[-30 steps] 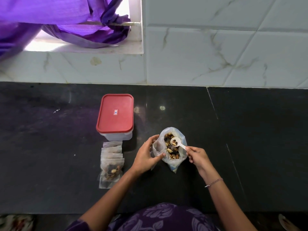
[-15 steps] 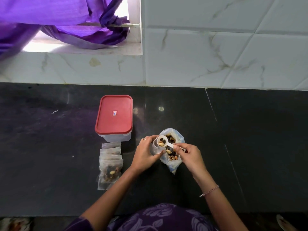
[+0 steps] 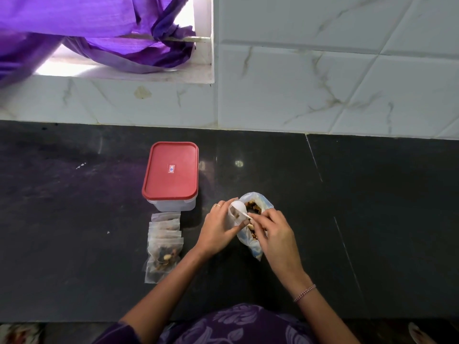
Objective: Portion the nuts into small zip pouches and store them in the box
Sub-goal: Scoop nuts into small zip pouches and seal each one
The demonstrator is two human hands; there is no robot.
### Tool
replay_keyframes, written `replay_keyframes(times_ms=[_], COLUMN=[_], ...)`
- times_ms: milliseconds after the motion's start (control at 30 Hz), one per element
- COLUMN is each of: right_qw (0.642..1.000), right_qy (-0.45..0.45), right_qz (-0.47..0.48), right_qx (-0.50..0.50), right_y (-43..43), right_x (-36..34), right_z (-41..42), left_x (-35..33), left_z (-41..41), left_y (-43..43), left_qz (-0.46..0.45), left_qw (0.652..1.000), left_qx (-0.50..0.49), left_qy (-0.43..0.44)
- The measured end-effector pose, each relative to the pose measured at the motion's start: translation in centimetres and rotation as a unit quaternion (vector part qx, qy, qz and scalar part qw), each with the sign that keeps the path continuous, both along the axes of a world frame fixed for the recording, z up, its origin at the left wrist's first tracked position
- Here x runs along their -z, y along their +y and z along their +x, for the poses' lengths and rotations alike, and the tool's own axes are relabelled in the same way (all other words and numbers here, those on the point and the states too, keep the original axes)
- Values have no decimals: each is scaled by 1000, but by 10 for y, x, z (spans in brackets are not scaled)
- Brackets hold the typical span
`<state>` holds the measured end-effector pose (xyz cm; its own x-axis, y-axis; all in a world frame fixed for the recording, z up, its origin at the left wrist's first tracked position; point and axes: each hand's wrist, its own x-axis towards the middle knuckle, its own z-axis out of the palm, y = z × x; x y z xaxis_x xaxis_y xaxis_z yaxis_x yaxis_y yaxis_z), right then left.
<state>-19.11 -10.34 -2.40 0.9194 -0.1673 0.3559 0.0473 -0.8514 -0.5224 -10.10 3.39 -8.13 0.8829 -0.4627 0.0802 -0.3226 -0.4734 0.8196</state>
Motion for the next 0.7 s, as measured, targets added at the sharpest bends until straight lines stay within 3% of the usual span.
replay_keyframes(times_ms=[100,267,367,467,700], right_qw=[984,970,978,985,958], right_qy=[18,7,26,117,246], right_qz=[168,227,169,25,-127], right_qx=[48,84,122,125,72], right_y=[0,-2,-14,-24,-19], right_x=[-2,-5,-4,4,19], right_z=[2,1,-3,-9,-11], left_x=[0,-2,0,4,8], left_z=[1,3,4,2,-8], left_y=[-1,0,3,5,2], left_qz=[14,21,24,35,100], left_qw=[1000,1000,999,999,993], left_qx=[0,0,-10,-12,37], left_qy=[-19,-23,-33,-33,-45])
